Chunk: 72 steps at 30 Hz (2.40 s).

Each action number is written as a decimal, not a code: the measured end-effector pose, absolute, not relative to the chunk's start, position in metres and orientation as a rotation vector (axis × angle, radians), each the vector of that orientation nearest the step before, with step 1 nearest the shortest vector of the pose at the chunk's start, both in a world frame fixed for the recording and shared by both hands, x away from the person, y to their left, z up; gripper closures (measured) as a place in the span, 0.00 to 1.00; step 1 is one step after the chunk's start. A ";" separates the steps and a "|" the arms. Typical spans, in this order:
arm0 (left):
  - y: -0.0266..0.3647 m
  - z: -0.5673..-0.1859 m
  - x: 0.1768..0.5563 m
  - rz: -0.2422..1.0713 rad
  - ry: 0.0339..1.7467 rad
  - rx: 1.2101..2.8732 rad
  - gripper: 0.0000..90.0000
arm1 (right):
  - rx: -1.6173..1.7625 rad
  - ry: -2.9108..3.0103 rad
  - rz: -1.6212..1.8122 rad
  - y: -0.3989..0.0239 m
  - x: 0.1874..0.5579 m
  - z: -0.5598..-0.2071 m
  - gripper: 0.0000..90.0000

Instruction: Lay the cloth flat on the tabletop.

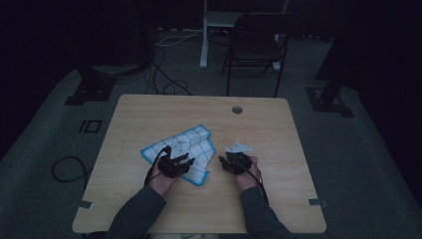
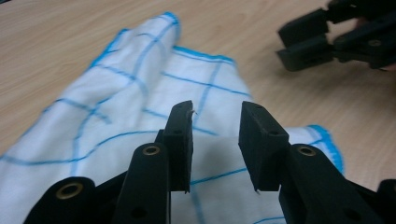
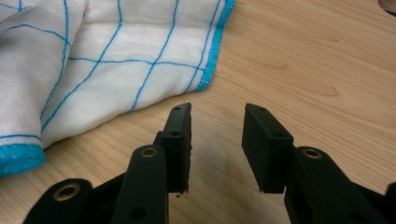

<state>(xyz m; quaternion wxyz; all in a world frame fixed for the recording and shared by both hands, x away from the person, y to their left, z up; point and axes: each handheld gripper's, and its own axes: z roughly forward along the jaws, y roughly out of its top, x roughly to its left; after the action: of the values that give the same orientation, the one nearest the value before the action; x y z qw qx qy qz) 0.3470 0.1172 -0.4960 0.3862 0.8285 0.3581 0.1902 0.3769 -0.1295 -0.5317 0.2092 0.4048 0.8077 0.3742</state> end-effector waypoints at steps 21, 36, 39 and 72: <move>0.055 -0.513 0.328 0.508 0.619 2.276 0.60 | 1.147 2.239 1.064 -0.138 0.375 -0.534 0.68; 0.072 -0.515 0.333 0.543 0.687 2.280 0.93 | 1.141 2.245 1.073 -0.138 0.374 -0.534 0.67; 0.077 -0.512 0.334 0.537 0.701 2.266 0.95 | 1.141 2.246 1.071 -0.138 0.374 -0.534 0.67; 0.173 -0.463 0.375 0.642 1.033 1.952 0.96 | 1.109 2.273 1.077 -0.126 0.374 -0.536 0.67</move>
<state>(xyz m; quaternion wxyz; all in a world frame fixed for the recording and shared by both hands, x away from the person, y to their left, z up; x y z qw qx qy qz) 0.3753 0.1732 -0.4630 0.4088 0.7746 0.4099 0.2547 0.3741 -0.1261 -0.5364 0.1951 0.3956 0.8109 0.3844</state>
